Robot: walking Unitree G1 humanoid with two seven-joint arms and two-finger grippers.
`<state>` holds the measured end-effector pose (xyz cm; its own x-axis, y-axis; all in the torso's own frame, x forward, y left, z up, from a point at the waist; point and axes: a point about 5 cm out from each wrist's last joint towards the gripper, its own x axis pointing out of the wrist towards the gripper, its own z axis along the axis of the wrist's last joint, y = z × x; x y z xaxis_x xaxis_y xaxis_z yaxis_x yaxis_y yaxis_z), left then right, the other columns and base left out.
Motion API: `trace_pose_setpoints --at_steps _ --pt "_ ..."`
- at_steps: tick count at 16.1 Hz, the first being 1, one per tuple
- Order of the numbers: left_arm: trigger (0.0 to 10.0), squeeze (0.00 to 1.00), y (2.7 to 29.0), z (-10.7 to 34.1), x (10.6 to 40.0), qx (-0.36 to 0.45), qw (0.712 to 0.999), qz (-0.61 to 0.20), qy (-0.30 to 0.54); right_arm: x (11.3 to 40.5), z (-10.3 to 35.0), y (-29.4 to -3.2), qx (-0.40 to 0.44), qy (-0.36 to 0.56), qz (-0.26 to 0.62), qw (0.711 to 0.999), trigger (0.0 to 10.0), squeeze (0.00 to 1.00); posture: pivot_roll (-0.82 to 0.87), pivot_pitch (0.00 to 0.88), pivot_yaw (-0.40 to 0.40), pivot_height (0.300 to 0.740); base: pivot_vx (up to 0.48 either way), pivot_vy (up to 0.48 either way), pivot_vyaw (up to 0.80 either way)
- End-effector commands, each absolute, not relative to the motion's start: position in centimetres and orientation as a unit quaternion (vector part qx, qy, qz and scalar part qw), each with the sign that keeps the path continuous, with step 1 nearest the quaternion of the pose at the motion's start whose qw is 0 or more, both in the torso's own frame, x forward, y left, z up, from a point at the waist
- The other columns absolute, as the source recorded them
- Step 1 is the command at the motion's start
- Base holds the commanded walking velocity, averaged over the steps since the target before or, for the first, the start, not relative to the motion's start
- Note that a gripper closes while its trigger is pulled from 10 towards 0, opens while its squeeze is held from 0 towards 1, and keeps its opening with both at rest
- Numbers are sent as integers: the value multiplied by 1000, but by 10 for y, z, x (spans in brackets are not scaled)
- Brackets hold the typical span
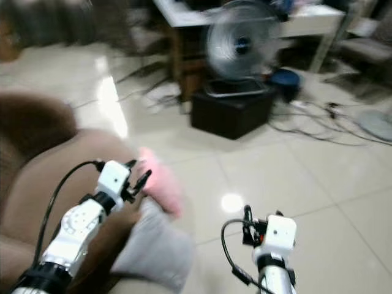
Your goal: Move the pillow to the sofa from floor
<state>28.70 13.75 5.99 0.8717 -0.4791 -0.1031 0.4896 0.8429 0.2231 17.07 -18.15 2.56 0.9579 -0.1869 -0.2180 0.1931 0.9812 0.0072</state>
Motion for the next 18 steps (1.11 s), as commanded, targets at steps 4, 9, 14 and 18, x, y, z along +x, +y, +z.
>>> trace_pose_setpoints --at_steps 4,9,14,18 --pt "10000 0 131 58 285 118 955 -269 30 170 24 -186 15 117 -101 988 10000 0 11 0 16 730 75 0 0" --pt "10000 0 132 48 279 115 957 -262 52 174 30 -182 4 99 -73 992 10000 0 14 0 1 680 0 0 0" --pt "10000 0 132 45 272 113 957 -260 55 179 33 -183 2 90 -58 994 10000 0 24 0 -14 630 0 0 0" --pt "10000 0 131 48 272 120 956 -262 44 179 33 -181 2 91 -54 994 10000 0 26 0 -14 590 0 0 0"
